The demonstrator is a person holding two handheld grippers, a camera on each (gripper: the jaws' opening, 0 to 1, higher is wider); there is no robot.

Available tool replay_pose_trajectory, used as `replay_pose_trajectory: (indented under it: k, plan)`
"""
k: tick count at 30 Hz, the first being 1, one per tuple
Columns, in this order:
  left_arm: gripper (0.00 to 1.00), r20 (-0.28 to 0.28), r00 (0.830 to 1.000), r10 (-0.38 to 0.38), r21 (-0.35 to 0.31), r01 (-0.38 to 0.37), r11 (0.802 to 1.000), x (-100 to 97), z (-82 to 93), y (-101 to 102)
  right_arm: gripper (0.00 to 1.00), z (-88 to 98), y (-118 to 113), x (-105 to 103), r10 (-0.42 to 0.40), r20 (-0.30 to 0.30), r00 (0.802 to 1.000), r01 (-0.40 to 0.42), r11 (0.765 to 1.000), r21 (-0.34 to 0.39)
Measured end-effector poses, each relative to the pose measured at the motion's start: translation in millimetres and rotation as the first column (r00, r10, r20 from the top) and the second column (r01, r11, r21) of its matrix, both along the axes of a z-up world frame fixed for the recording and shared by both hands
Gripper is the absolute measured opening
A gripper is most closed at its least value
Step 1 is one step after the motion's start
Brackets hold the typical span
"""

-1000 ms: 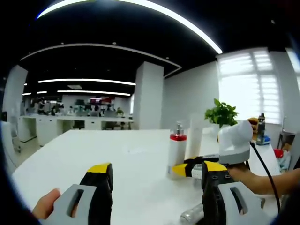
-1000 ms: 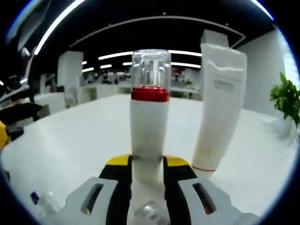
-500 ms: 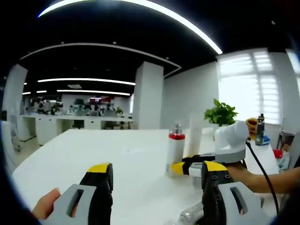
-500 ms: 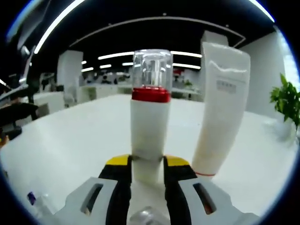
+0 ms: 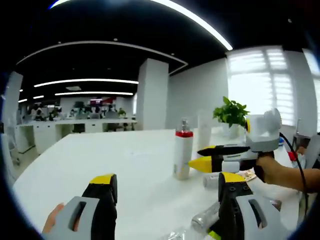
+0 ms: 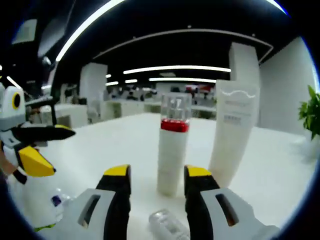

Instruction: Arrange the skincare products in the storage area until every visible bottle or jar stands upright without overlapping.

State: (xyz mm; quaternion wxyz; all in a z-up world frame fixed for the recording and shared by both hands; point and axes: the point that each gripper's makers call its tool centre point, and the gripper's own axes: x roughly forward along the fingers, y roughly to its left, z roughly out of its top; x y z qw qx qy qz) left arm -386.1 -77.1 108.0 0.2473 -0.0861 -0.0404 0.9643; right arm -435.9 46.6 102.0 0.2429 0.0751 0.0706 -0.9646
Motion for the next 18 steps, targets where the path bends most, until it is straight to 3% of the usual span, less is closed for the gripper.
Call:
replay_pose_trajectory:
  k: [4, 9, 18]
  plan:
    - [0.93, 0.034, 0.998, -0.055, -0.005, 0.055, 0.998, 3.5, -9.4, 6, 0.48, 1.1, 6, 18, 0.057, 0.002, 0.998, -0.057, 0.998, -0.003]
    - [1.0, 0.074, 0.993, -0.097, -0.003, 0.097, 0.995, 7.0, -20.1, 11, 0.52, -3.6, 23, 32, 0.083, 0.037, 0.996, -0.081, 0.994, -0.072]
    - [1.0, 0.076, 0.982, -0.172, -0.043, 0.176, 0.983, 14.8, -32.0, 28, 0.71, -10.6, 34, 56, 0.147, 0.029, 0.989, -0.143, 0.984, -0.107]
